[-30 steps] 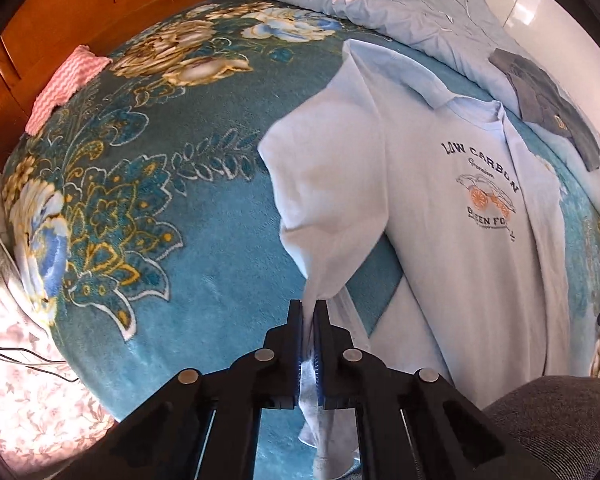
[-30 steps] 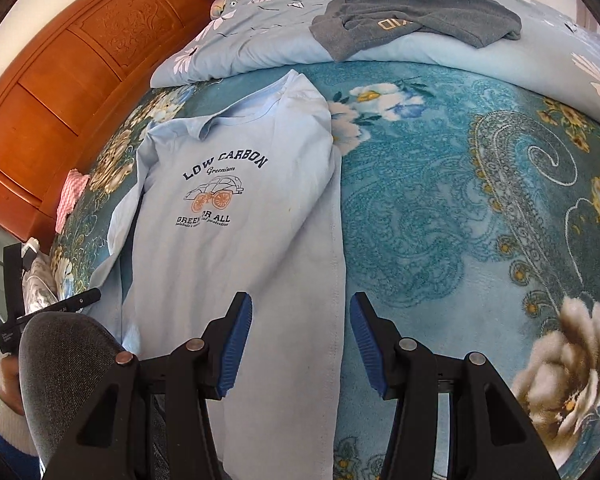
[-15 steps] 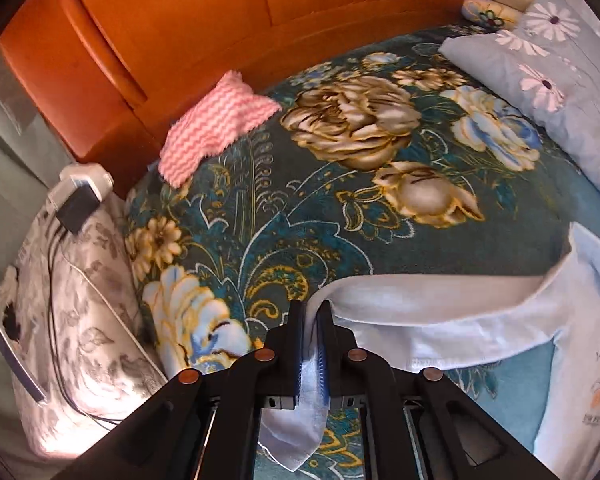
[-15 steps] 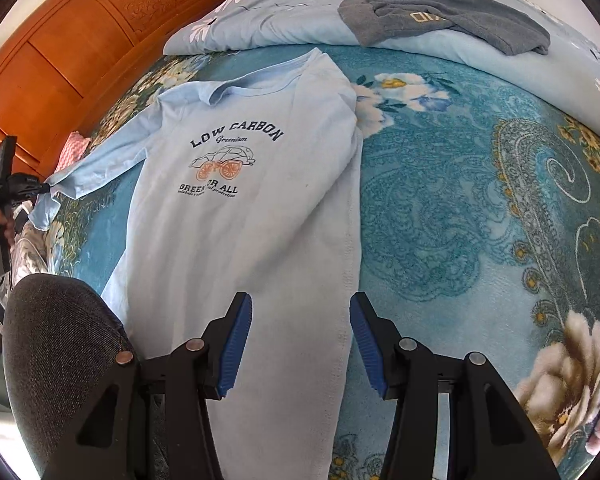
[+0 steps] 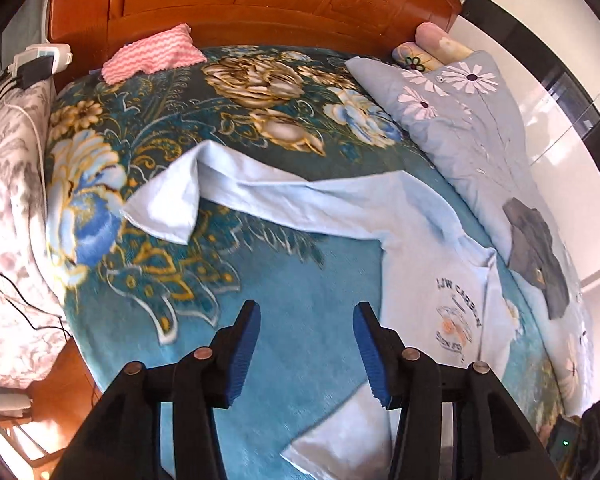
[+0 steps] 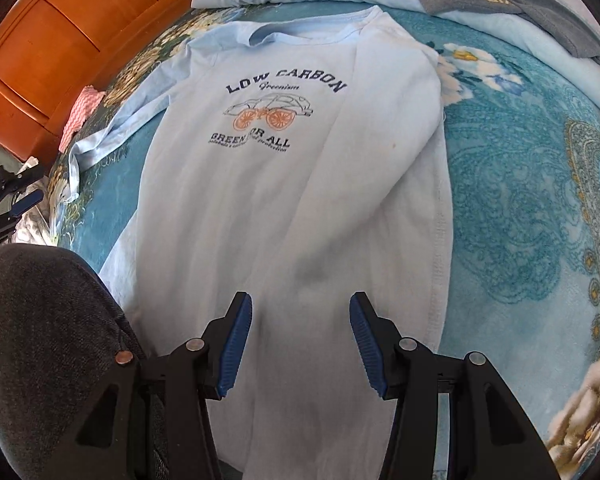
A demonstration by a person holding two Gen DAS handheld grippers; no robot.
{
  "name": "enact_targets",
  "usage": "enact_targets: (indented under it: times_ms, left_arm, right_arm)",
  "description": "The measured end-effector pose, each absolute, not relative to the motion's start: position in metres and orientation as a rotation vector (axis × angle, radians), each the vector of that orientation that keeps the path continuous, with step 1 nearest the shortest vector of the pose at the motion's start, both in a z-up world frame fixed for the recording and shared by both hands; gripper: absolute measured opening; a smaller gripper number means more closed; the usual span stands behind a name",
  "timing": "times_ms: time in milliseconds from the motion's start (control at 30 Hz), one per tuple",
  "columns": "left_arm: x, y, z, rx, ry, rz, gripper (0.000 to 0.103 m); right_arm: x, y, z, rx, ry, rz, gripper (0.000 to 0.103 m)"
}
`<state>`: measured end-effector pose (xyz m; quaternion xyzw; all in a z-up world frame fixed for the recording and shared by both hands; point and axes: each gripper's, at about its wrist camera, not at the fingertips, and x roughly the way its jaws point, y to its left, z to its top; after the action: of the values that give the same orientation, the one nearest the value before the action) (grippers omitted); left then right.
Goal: Fold clothes
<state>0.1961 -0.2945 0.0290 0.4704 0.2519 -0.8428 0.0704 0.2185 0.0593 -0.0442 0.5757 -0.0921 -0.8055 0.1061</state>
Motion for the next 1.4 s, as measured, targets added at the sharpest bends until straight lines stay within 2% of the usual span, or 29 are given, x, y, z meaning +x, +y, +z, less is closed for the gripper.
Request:
enact_targets:
  times_ms: [100,133,167,200,333,433,567,733,933,1033,1100,1167,1300,1400]
  left_arm:
    - [0.208,-0.275,0.031,1.446,0.772,-2.562,0.053]
    - [0.21,-0.269,0.032,1.46,0.771,-2.572,0.053]
    - [0.212,-0.268,0.033,1.463,0.766,-2.577,0.053]
    - [0.214,-0.266,0.034,1.465,0.761,-2.581,0.053]
    - [0.22,-0.27,0.033,1.473,0.775,-2.572,0.053]
    - [0.223,-0.279,0.029,1.48,0.82,-2.542,0.053]
    - [0.227,-0.287,0.021,1.498,0.845,-2.502,0.053]
    - [0.23,-0.293,0.01,1.552,0.853,-2.453,0.053]
    - [0.235,-0.298,-0.001,1.615,0.836,-2.416,0.053]
    - [0.237,-0.3,-0.009,1.641,0.858,-2.402,0.053]
    - [0.238,-0.299,-0.015,1.668,0.86,-2.392,0.053]
    - [0.24,-0.295,-0.022,1.706,0.847,-2.394,0.053]
    - [0.245,-0.289,-0.04,1.772,0.871,-2.385,0.053]
    - [0.246,-0.282,-0.049,1.808,0.873,-2.402,0.051]
  right_arm:
    - [0.221,0.055,-0.051,1.712,-0.266,-2.364,0.051]
    - [0.221,0.054,-0.053,1.718,-0.265,-2.36,0.04]
    - [0.221,0.056,-0.053,1.726,-0.258,-2.368,0.02]
    - [0.222,0.06,-0.052,1.729,-0.266,-2.369,0.008]
    - [0.223,0.09,-0.034,1.663,-0.403,-2.372,0.005]
    - [0.216,0.121,-0.007,1.61,-0.375,-2.468,0.005]
    - [0.196,0.18,0.033,1.576,-0.295,-2.698,0.005]
    - [0.161,0.253,0.06,1.623,-0.313,-2.961,0.005]
    - [0.137,0.309,0.041,1.827,-0.443,-3.035,0.005]
    - [0.137,0.294,0.042,1.81,-0.373,-3.025,0.006]
    - [0.139,0.282,0.046,1.781,-0.313,-3.028,0.012]
    - [0.148,0.265,0.059,1.701,-0.267,-3.073,0.043]
    - [0.199,0.211,0.07,1.449,-0.317,-2.973,0.049]
    - [0.233,0.169,0.023,1.549,-0.446,-2.604,0.052]
